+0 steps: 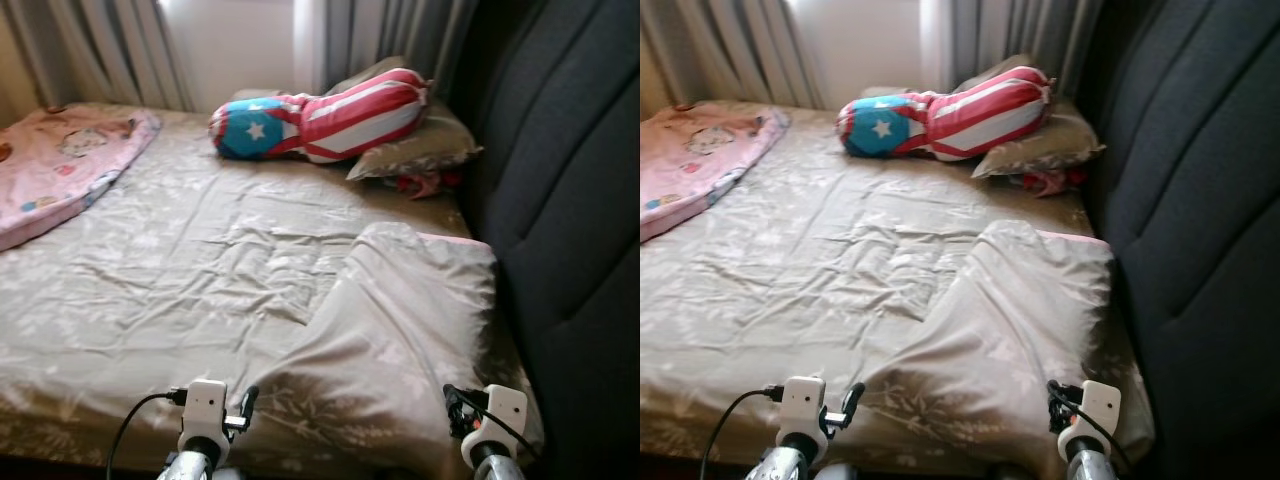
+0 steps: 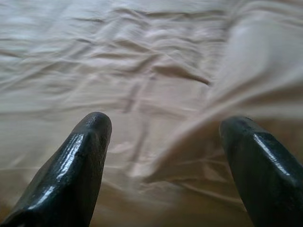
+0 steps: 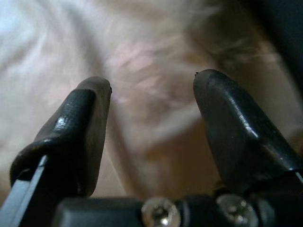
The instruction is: Clean up the room
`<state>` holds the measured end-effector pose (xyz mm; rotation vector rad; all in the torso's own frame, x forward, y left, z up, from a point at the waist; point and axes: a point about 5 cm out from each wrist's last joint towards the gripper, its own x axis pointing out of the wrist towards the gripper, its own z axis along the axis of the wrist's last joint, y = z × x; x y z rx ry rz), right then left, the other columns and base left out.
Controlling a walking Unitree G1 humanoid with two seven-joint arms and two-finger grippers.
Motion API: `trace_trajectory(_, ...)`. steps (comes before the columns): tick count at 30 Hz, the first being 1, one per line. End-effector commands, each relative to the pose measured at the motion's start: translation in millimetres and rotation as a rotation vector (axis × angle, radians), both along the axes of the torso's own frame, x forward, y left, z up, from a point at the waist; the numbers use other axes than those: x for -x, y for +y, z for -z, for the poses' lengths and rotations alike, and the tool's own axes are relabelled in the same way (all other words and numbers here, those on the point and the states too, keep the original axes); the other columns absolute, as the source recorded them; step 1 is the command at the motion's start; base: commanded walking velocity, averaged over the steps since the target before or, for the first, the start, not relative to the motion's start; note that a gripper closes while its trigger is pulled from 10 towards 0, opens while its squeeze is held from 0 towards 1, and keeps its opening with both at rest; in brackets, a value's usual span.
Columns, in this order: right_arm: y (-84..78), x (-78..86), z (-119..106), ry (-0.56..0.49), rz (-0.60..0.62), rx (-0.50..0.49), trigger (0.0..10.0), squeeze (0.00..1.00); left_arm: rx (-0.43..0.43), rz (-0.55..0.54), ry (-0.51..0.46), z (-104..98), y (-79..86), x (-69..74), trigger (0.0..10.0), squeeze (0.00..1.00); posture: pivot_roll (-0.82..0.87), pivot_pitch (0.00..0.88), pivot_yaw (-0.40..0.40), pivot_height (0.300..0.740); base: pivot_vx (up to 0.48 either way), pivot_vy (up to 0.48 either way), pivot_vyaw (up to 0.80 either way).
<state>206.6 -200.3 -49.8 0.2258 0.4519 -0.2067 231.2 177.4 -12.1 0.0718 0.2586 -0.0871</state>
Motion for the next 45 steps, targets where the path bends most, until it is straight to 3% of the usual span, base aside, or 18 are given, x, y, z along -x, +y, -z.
trace_trajectory(1, 1.3, -10.3, -6.8, -0.04, -0.01, -0.006, 10.0, 0.0, 0.002, -0.004, 0.05, 9.2, -0.4, 9.5, 10.0, 0.0, 0.02, 0.0, -0.072, 0.66, 0.0, 0.0, 0.0)
trace_trajectory(6, 0.9, -9.7, -4.9, -0.016, -0.009, -0.003, 10.0, 0.0, 0.001, -0.001, 0.049, 9.1, -0.5, 9.2, 10.0, 0.0, 0.03, 0.0, -0.072, 0.694, 0.0, 0.0, 0.0)
trace_trajectory(31, -3.4, -14.6, -6.6, -0.01, 0.036, -0.01, 10.0, 0.0, 0.02, 0.005, 0.037, 6.4, -1.4, 6.2, 10.0, 0.0, 0.02, 0.0, -0.064, 0.694, 0.0, 0.0, 0.0)
trace_trajectory(37, -4.2, -15.5, -7.3, -0.013, 0.042, -0.006, 10.0, 0.0, 0.011, 0.007, 0.035, 6.3, -2.4, 5.5, 10.0, 0.0, 0.02, 0.0, -0.066, 0.694, 0.0, 0.0, -0.65)
trace_trajectory(45, 0.4, -16.0, -7.6, -0.02, 0.021, -0.001, 10.0, 0.0, 0.007, 0.001, 0.04, 6.7, -0.2, 6.7, 10.0, 0.0, 0.02, 0.0, -0.068, 0.694, 0.0, 0.0, 0.0)
